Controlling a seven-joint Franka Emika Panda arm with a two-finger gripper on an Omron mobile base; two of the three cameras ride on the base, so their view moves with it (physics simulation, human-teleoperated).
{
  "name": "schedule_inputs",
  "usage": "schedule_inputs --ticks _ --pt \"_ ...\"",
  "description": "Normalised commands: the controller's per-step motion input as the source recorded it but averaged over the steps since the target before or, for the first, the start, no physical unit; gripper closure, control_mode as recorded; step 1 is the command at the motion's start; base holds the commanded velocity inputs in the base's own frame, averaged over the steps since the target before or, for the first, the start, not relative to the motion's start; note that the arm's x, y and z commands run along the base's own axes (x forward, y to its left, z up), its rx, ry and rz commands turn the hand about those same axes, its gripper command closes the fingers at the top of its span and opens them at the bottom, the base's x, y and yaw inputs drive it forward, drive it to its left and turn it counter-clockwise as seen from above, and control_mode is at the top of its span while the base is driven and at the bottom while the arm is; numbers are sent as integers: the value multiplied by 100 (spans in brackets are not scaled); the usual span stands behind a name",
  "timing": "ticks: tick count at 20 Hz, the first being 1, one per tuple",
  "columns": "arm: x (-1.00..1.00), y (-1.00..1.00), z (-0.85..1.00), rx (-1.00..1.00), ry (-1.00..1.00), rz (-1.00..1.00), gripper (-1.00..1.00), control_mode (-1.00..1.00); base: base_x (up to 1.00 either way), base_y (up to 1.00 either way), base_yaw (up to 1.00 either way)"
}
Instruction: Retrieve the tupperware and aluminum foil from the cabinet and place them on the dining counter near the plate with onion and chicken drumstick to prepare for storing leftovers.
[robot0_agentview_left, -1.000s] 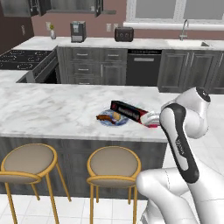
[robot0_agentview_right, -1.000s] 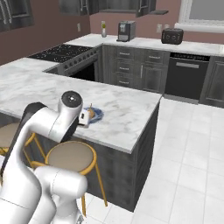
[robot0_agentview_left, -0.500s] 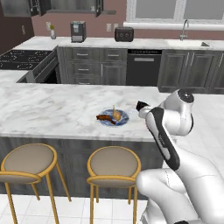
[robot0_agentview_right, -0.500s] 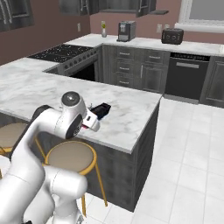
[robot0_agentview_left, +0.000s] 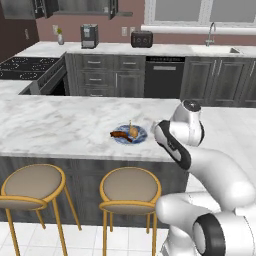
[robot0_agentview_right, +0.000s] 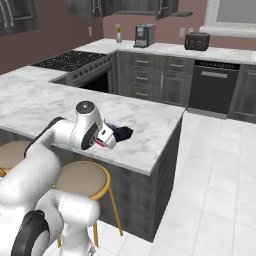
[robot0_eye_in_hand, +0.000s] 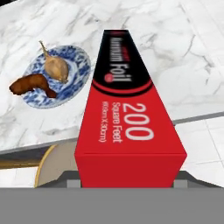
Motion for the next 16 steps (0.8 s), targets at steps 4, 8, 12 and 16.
schedule_inputs --ticks 4,8,12,16 --pt "59 -5 -31 0 17 0 100 -100 0 0 0" --pt "45 -17 -41 0 10 0 100 -100 0 0 0" --pt "43 -19 -49 0 8 0 100 -100 0 0 0" --pt "39 -20 -65 0 3 0 100 -100 0 0 0"
